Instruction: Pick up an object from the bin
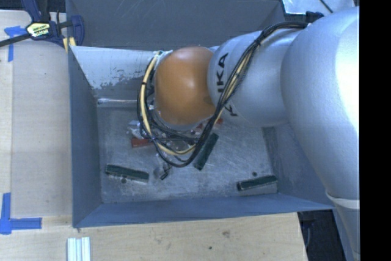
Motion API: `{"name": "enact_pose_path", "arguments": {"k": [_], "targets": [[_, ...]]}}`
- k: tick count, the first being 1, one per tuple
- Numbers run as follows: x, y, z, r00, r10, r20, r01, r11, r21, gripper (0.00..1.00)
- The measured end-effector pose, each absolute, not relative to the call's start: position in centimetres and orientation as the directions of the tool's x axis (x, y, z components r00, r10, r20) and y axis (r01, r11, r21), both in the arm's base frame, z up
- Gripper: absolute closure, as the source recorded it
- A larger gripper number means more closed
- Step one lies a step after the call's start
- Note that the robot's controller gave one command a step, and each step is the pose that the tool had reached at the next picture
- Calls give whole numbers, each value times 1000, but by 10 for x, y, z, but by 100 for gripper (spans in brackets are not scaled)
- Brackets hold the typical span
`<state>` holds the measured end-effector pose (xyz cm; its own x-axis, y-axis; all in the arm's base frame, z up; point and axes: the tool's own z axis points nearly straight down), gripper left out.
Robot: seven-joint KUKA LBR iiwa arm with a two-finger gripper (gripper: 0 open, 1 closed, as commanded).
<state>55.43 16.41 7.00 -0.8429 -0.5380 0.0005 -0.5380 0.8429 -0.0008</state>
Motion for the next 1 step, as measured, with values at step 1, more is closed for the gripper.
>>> {"name": "enact_pose_path", "arguments": {"k": [1], "targets": [[573,147,70,-834,-552,-5,-552,834,-2,0]]}}
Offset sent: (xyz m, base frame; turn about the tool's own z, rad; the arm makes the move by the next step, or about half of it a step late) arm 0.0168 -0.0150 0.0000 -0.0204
